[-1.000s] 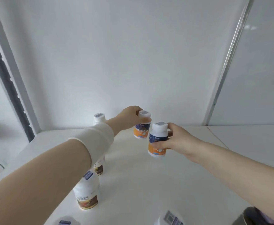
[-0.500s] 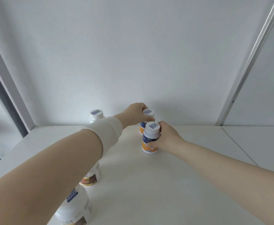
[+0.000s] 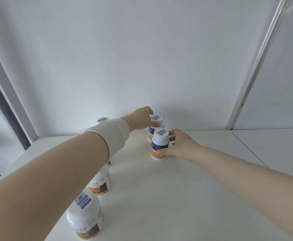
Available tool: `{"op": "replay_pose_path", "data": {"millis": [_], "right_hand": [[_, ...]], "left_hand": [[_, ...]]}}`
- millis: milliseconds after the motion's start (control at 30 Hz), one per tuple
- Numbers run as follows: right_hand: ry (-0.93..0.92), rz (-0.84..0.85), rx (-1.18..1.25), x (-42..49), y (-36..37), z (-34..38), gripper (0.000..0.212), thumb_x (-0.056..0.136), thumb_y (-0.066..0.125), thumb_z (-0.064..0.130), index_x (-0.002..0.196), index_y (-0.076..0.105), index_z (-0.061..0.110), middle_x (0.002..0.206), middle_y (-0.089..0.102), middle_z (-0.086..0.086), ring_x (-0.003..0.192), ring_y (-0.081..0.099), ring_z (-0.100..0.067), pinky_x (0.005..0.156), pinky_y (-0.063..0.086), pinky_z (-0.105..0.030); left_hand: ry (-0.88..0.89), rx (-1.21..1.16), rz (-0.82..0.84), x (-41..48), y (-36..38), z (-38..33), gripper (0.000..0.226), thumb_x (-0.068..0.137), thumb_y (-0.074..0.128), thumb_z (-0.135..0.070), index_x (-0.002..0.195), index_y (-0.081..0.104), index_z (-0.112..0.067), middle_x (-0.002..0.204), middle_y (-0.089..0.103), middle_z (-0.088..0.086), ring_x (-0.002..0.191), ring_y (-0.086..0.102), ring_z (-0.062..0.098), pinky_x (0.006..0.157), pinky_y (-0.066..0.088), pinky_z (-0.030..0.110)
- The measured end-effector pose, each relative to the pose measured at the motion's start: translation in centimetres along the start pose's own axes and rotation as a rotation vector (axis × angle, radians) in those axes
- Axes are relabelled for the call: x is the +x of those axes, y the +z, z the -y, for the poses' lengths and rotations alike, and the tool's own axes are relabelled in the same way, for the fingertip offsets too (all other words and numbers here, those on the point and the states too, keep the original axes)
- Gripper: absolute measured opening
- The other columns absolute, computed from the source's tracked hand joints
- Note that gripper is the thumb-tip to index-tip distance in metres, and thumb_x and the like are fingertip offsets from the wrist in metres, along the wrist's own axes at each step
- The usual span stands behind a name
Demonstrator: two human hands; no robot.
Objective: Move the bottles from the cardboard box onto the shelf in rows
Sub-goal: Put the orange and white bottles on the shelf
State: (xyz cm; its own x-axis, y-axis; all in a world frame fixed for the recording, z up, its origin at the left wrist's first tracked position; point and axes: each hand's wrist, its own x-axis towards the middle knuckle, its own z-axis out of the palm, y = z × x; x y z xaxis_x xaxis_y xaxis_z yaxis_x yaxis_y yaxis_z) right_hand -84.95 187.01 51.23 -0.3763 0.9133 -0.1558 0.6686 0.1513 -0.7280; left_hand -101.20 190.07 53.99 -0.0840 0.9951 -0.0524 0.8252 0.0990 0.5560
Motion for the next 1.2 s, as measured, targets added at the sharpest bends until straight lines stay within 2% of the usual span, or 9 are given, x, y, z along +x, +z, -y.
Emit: {"op": "replay_pose_path", "data": {"millis": [133,233,333,433,500,667,867,1033,1200], "right_hand": [[-0.043,-0.050,-0.177,-2.0,-1.7,0.8,0.088,0.075,0.075,0.034,0.144,0.025,0.012,0.145,0.034,-0.006,0.130,0.041,-0.020,0.100,0.037,-0.029],[-0.084,-0.079,-0.317,-4.3,-2.5,1.8,0.087,0.079,0.070,0.039,0.145,0.021,0.011,0.148,0.029,-0.009,0.133,0.038,-0.022,0.101,0.037,-0.031],[-0.129,-0.157,-0.426,-7.6,-2.9,2.8,0.076,0.084,0.060,0.044,0.143,0.025,0.010,0.142,0.032,-0.012,0.127,0.041,-0.027,0.098,0.041,-0.036],[-0.217,-0.253,-0.584,-11.6,-2.5,3.5,0.058,0.091,0.050,0.037,0.137,0.031,0.008,0.137,0.038,-0.013,0.126,0.039,-0.029,0.097,0.037,-0.037],[-0.279,-0.281,-0.646,-14.3,-1.9,3.9,0.053,0.092,0.049,0.033,0.137,0.032,0.011,0.136,0.038,-0.011,0.127,0.037,-0.029,0.097,0.036,-0.037],[-0.457,-0.281,-0.755,-21.4,1.4,5.6,0.049,0.093,0.046,0.032,0.136,0.034,0.011,0.142,0.034,-0.012,0.130,0.033,-0.030,0.099,0.034,-0.039],[-0.659,-0.177,-0.781,-29.4,8.0,9.0,0.051,0.094,0.043,0.034,0.138,0.032,0.009,0.142,0.035,-0.014,0.130,0.034,-0.031,0.102,0.032,-0.041],[-0.792,-0.058,-0.813,-34.7,15.8,13.5,0.056,0.094,0.044,0.035,0.140,0.029,0.008,0.145,0.031,-0.015,0.136,0.025,-0.032,0.109,0.027,-0.042],[-0.930,0.079,-0.808,-39.6,26.5,18.3,0.052,0.095,0.042,0.033,0.139,0.029,0.008,0.146,0.030,-0.013,0.135,0.027,-0.031,0.109,0.028,-0.041]], "left_hand": [[0.024,0.112,-0.046,-2.8,-2.1,-1.0,0.057,0.088,0.062,-0.034,0.135,0.040,-0.012,0.135,0.049,0.005,0.125,0.045,0.022,0.094,0.036,0.029],[0.054,0.343,-0.122,-6.4,-3.4,-2.3,0.057,0.090,0.058,-0.036,0.138,0.037,-0.013,0.136,0.047,0.007,0.123,0.047,0.026,0.096,0.039,0.034],[0.072,0.669,-0.218,-11.3,-4.1,-3.7,0.053,0.093,0.053,-0.036,0.137,0.037,-0.011,0.132,0.047,0.010,0.120,0.048,0.029,0.094,0.040,0.037],[0.114,1.010,-0.326,-17.2,-3.7,-4.6,0.049,0.094,0.050,-0.035,0.134,0.038,-0.010,0.128,0.049,0.009,0.117,0.050,0.027,0.091,0.040,0.033],[0.122,1.138,-0.373,-21.3,-3.2,-4.8,0.046,0.094,0.049,-0.035,0.132,0.040,-0.010,0.124,0.051,0.008,0.113,0.051,0.026,0.087,0.039,0.031],[0.000,1.200,-0.418,-31.7,-2.8,-4.4,0.045,0.093,0.051,-0.036,0.130,0.042,-0.012,0.120,0.054,0.006,0.110,0.054,0.024,0.083,0.040,0.030],[-0.157,1.243,-0.344,-44.2,-3.1,-1.4,0.044,0.093,0.052,-0.035,0.127,0.042,-0.008,0.120,0.054,0.009,0.110,0.054,0.026,0.088,0.042,0.033],[-0.306,1.240,-0.303,-53.9,-4.5,3.7,0.037,0.093,0.051,-0.029,0.123,0.044,-0.008,0.120,0.054,0.009,0.110,0.055,0.027,0.089,0.042,0.034],[-0.479,1.171,-0.261,-63.7,-5.6,11.5,0.038,0.095,0.048,-0.027,0.128,0.042,-0.008,0.122,0.052,0.008,0.112,0.052,0.026,0.090,0.038,0.032]]}}
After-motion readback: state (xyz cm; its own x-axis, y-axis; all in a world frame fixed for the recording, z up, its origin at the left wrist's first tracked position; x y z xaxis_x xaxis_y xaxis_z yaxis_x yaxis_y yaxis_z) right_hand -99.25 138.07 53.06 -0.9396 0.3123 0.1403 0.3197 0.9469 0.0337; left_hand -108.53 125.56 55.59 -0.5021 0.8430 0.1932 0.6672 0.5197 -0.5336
